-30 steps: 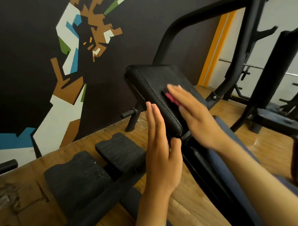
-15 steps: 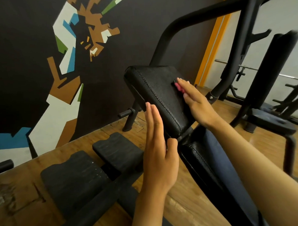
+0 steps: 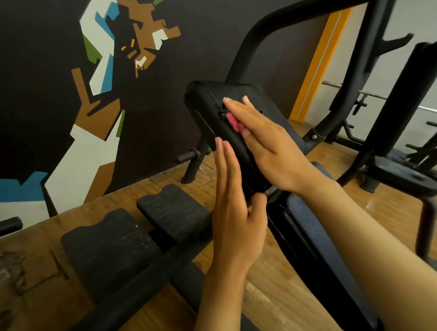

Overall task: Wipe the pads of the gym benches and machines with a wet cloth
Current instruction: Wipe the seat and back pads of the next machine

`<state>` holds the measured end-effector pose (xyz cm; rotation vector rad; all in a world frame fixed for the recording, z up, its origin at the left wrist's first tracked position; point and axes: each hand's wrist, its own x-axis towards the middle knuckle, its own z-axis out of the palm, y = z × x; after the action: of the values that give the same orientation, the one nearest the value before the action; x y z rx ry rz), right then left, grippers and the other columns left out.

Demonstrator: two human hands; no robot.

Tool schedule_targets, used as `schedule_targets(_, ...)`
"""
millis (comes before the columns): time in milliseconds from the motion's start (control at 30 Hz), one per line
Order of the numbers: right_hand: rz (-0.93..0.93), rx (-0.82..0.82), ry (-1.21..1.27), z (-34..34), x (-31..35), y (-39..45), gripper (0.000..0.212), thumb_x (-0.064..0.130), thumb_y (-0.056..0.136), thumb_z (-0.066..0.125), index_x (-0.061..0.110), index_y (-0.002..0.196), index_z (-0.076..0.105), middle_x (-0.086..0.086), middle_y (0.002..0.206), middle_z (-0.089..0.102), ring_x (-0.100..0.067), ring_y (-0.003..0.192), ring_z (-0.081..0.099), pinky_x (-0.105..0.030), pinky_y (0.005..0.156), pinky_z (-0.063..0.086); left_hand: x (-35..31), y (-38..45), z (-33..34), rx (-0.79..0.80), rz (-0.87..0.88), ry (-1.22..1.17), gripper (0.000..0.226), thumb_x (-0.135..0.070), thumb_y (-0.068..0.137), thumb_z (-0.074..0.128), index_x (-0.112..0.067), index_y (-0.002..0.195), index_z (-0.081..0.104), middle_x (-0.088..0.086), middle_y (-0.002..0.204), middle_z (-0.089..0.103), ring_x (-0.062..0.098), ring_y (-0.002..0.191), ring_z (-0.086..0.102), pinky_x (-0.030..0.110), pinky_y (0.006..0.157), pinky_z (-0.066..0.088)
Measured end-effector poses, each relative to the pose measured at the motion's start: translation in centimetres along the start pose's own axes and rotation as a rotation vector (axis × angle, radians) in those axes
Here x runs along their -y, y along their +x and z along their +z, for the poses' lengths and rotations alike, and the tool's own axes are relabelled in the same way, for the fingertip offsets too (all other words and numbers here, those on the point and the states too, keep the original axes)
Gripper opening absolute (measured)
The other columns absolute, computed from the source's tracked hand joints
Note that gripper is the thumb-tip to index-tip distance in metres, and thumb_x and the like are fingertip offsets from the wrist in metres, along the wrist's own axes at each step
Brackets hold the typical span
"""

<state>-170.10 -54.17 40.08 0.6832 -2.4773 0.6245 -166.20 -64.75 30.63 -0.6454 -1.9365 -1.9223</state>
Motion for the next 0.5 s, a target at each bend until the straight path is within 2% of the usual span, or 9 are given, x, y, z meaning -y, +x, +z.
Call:
schedule_targets(100,0.001,0.008,-0.027,0.1,-0.2,-1.8,0.051,0.009,0.110,0.039,0.014,0.159,0.030,0.005,0.167,0.027,-0.015,0.158,0.009,-0.035,0.129,0.011,0.2,-0.1,0.0,-0.003,0.013,0.005,0.095,-0.003,0.099,0.052,-0.045,0.160,-0.009,-0.037,0.162,-0.020,-0.007,0.152,-0.012,0.036,0.128,0.014)
schedule_targets(200,0.006,0.033,0.028,-0.6,0.0,-3.8,0.053,0.009,0.110,0.039,0.014,0.161,0.023,0.007,0.169,0.019,-0.013,0.158,0.005,-0.039,0.129,0.011,0.0,0.0,-0.3,-0.015,0.020,-0.007,0.095,-0.001,0.098,0.052,-0.043,0.161,-0.006,-0.035,0.164,-0.015,-0.010,0.151,-0.011,0.025,0.123,0.011)
schedule_targets(333,0.076,0.007,0.216,-1.2,0.9,-3.9,0.058,0.013,0.111,0.034,0.018,0.163,0.007,0.015,0.169,0.005,-0.007,0.156,-0.006,-0.031,0.128,0.000,-1.2,0.2,-0.4,-0.109,0.071,0.016,0.088,-0.007,0.095,0.047,-0.035,0.164,0.001,-0.031,0.167,-0.008,-0.003,0.155,-0.006,0.038,0.128,0.017)
schedule_targets(433,0.169,-0.050,0.278,-1.1,-0.2,-5.0,0.054,0.026,0.111,0.029,0.024,0.163,0.012,0.019,0.168,0.009,0.000,0.155,-0.001,-0.030,0.127,0.000,-3.0,0.7,0.1,-0.142,0.183,0.122,0.073,-0.013,0.099,0.042,-0.025,0.165,0.013,-0.018,0.171,0.006,0.002,0.157,0.000,0.038,0.129,0.012)
schedule_targets(500,0.289,-0.109,0.338,-1.0,-1.8,-6.1,0.055,0.036,0.107,0.032,0.026,0.161,0.023,0.018,0.166,0.022,0.003,0.153,0.012,-0.036,0.129,0.010,-3.7,1.6,0.6,-0.086,0.252,0.327,0.059,-0.028,0.104,0.032,-0.024,0.163,0.024,-0.011,0.171,0.015,0.004,0.157,0.002,0.039,0.129,0.006)
